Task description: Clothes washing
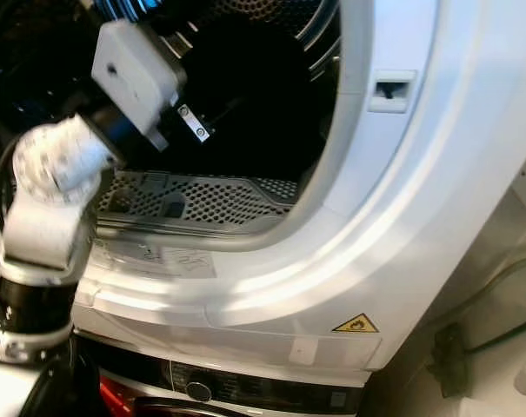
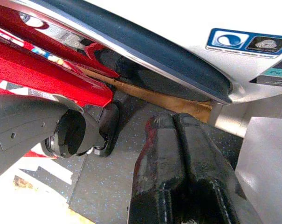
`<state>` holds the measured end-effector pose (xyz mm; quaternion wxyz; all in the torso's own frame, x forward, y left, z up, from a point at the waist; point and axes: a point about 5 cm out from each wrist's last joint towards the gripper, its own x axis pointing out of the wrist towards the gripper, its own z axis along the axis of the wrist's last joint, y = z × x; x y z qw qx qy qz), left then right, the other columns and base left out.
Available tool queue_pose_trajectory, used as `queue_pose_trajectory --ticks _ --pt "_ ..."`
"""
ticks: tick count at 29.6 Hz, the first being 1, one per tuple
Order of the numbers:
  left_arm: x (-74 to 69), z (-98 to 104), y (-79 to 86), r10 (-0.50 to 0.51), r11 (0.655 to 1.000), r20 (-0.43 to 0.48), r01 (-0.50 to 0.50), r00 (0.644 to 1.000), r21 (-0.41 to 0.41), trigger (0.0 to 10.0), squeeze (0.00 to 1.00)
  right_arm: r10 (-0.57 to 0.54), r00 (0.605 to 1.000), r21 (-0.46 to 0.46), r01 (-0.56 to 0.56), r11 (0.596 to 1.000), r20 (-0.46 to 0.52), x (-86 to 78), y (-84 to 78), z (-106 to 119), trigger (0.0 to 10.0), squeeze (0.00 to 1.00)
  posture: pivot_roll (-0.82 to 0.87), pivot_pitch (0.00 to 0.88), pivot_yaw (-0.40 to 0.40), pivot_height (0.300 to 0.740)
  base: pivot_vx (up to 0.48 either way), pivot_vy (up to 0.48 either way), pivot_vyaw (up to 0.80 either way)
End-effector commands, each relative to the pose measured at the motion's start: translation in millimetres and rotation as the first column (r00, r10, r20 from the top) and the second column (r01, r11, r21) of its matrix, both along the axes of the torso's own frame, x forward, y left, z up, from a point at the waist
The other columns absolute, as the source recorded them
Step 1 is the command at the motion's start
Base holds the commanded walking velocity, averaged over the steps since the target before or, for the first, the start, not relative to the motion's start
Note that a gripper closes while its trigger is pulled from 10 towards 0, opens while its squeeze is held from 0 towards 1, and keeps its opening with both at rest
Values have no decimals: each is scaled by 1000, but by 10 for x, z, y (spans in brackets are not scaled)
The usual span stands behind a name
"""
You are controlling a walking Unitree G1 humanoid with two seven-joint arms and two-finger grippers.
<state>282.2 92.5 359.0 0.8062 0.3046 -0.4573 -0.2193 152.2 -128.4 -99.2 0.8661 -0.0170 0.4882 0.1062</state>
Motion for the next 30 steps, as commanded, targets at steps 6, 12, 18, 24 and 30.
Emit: queue_pose_trajectory --ticks 6,12,18,24,30 --pt "-219 -117 149 183 970 111 -161 977 -182 10000 0 -8 1000 12 8 1000 11 45 57 19 10000 0 198 0 74 740 0 0 0" --pt "-152 -326 433 274 904 -14 -262 962 -337 10000 0 -2 1000 5 2 1000 27 99 27 40 10000 0 220 0 41 740 0 0 0" --pt "-223 -448 564 255 905 -43 -254 966 -343 10000 0 -8 998 7 7 1000 56 157 -18 67 10000 0 226 0 5 740 0 0 0" --pt "-193 -445 483 57 872 -159 -127 986 -473 10000 0 -3 998 -1 3 1000 59 168 -65 71 10000 0 237 0 -16 740 0 0 0" --pt "-352 -390 260 -10 940 -86 -20 996 -340 10000 0 4 998 4 -4 1000 64 173 -67 76 10000 0 234 0 -27 740 0 0 0"
